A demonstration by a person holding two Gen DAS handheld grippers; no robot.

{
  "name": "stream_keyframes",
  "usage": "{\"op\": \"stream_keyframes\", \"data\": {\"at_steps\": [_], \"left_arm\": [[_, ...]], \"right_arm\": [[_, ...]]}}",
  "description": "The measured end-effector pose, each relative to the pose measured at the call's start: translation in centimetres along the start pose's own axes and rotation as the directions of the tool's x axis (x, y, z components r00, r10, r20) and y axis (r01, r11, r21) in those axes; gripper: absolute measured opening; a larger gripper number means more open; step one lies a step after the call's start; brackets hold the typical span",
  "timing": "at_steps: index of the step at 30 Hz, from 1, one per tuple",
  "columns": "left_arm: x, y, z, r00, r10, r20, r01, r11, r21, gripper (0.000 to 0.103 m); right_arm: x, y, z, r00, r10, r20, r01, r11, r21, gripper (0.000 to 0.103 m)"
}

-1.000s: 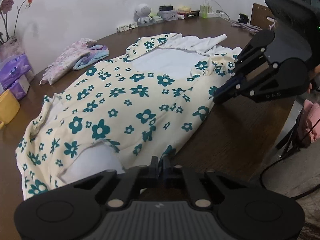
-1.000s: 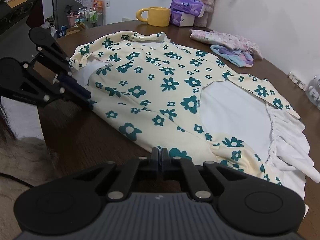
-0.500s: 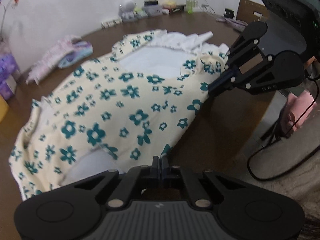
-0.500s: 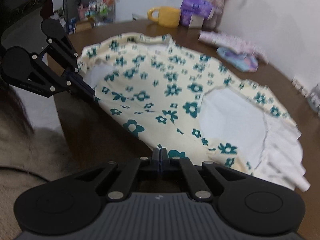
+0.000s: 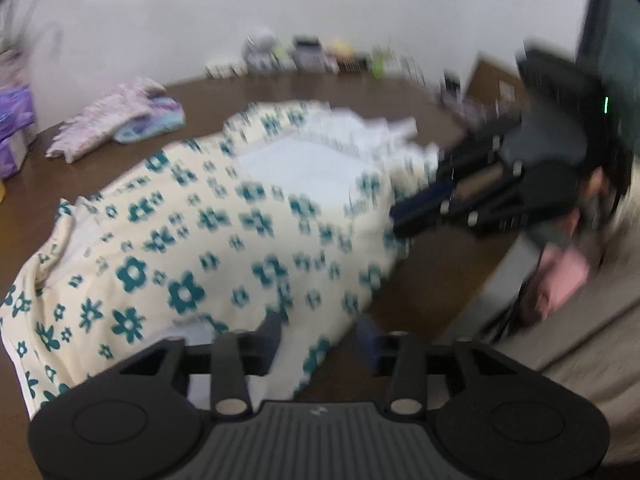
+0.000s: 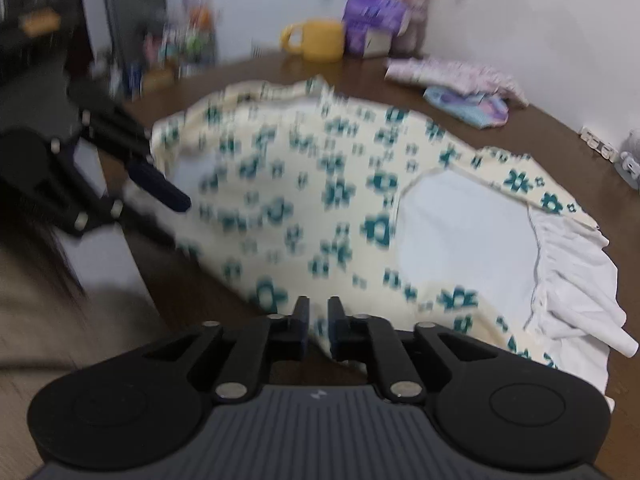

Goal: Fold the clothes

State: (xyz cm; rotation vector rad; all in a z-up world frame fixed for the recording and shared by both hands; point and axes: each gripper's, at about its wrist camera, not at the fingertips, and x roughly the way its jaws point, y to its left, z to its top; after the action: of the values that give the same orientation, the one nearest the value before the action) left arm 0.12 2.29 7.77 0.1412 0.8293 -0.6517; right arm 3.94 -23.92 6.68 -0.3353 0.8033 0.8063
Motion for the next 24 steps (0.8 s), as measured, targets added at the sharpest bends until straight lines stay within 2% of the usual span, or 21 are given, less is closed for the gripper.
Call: {"op": "stream_keyframes", "data": {"at_steps": [2, 5, 8, 12, 16, 19, 21, 23, 24], "left_arm": [[-0.7, 1.1, 0.6, 0.999, 0.031, 0.045, -0.028, 0.997, -0.070, 0.043], [-0.2, 3.2, 1.4, 0.985, 0.163, 0.053, -0.153, 0.974, -0.166, 0.043], [0.7, 5.2, 1.9, 0.973, 0.227, 0.039, -0.212, 0.948, -0.238, 0.043], [1.6, 7.8, 2.3, 0.961, 0.277, 0.017, -0.261, 0.921, -0.290, 0.043], [1.9, 10.0, 2.7, 0.949, 0.314, 0.010, -0.296, 0.905, -0.306, 0.043], [3.0, 11.8, 3.7, 0.940, 0.340, 0.010, -0.323, 0.902, -0.286, 0.038], [4.0, 13.0, 4.4, 0.942, 0.337, 0.002, -0.324, 0.908, -0.267, 0.033], [5.1, 13.9, 5.0, 0.945, 0.326, -0.018, -0.320, 0.914, -0.249, 0.024], [5.7, 14.4, 5.3, 0.945, 0.326, -0.028, -0.324, 0.917, -0.235, 0.023]], "right_arm": [[-0.1, -0.4, 0.5, 0.998, -0.031, 0.049, 0.030, 0.999, 0.031, 0.019], [1.5, -1.6, 1.4, 0.988, -0.130, 0.086, 0.122, 0.988, 0.093, 0.019], [3.7, -3.4, 2.3, 0.980, -0.180, 0.079, 0.166, 0.973, 0.161, 0.019], [6.4, -5.1, 3.7, 0.981, -0.194, 0.034, 0.184, 0.964, 0.192, 0.019], [8.9, -6.3, 5.0, 0.981, -0.196, -0.011, 0.194, 0.961, 0.198, 0.019], [10.3, -6.8, 5.8, 0.982, -0.185, -0.031, 0.188, 0.962, 0.199, 0.019], [11.1, -7.1, 6.3, 0.983, -0.179, -0.041, 0.183, 0.963, 0.198, 0.019], [11.8, -7.4, 6.8, 0.984, -0.173, -0.050, 0.179, 0.964, 0.197, 0.019], [12.0, -7.6, 7.1, 0.984, -0.171, -0.055, 0.179, 0.964, 0.197, 0.019]]}}
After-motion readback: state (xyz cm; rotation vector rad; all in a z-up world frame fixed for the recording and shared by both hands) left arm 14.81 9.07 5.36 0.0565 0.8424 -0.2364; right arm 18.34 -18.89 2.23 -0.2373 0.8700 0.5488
